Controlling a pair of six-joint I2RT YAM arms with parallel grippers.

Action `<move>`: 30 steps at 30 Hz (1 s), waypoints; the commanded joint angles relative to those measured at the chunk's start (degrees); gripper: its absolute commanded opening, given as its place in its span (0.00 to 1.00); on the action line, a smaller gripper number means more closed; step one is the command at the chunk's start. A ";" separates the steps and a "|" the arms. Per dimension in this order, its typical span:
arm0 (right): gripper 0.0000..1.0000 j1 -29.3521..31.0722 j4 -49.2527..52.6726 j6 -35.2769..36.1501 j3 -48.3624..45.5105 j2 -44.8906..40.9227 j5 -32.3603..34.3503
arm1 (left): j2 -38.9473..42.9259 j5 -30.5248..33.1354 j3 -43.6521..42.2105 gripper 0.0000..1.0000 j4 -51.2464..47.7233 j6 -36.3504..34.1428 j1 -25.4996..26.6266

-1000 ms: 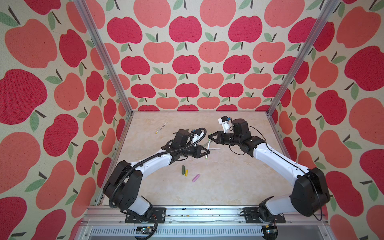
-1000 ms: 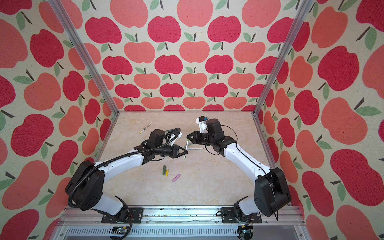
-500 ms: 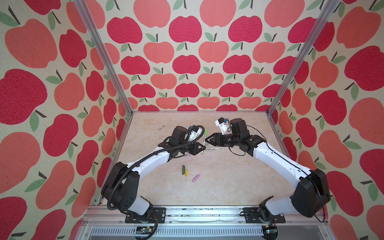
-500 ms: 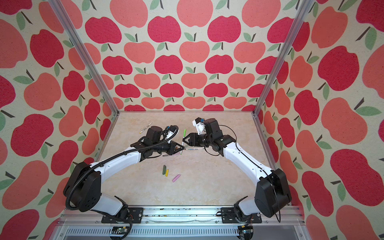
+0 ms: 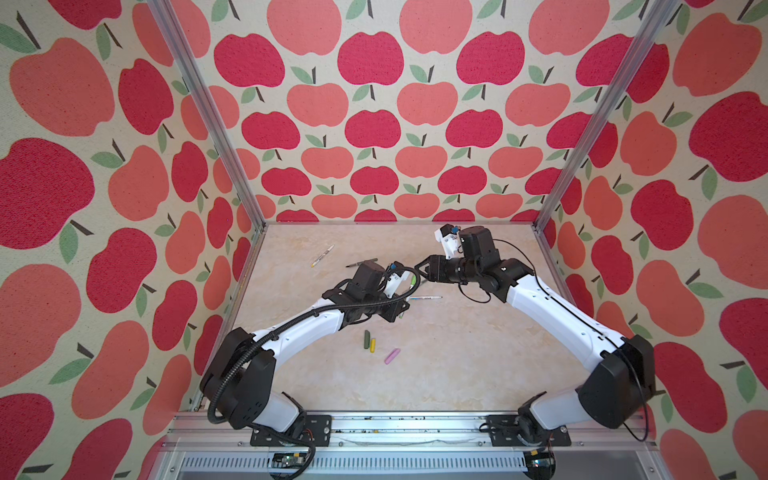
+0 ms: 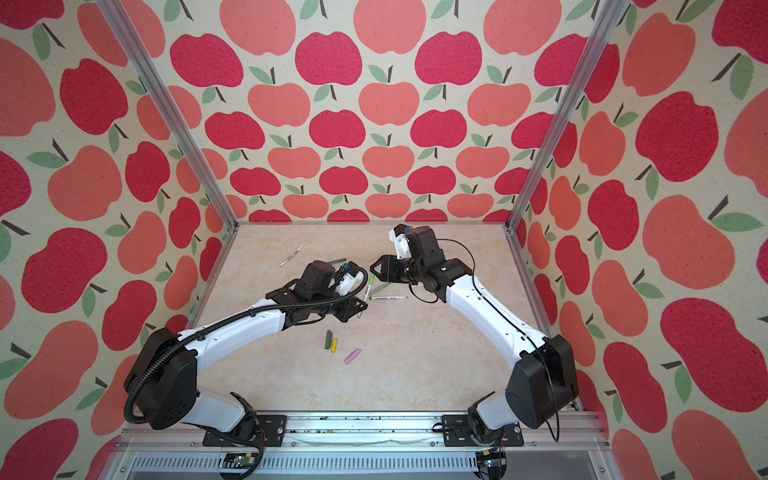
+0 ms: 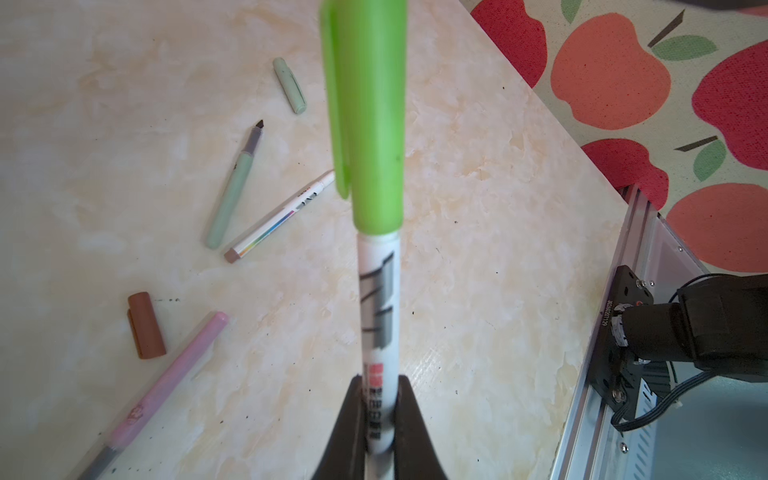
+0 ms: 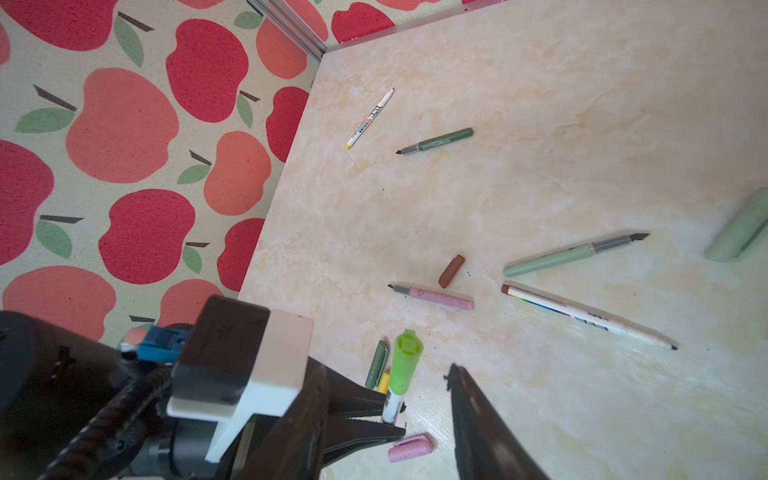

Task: Insert the pens into the pen caps
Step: 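Lower the lime cap onto the marker tip held by the left gripper, then press the cap down onto the marker and open the right gripper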

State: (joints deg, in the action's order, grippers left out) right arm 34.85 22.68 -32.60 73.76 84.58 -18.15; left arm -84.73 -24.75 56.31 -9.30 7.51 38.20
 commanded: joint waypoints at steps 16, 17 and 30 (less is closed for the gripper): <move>0.37 0.80 3.08 -0.52 3.96 5.16 1.80 | 1.57 3.33 0.60 0.00 0.59 -2.32 1.58; 0.36 0.80 3.16 -0.60 4.04 5.40 1.80 | 1.56 3.39 0.55 0.00 0.77 -2.32 1.62; 0.21 1.28 3.08 -0.80 3.94 6.60 1.46 | 1.15 3.13 0.87 0.00 2.91 -1.46 1.94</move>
State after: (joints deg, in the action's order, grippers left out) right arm 35.66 24.56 -33.15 76.51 90.39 -17.02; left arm -84.73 -21.80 56.31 -8.73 6.28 39.81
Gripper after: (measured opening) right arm 0.222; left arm 0.122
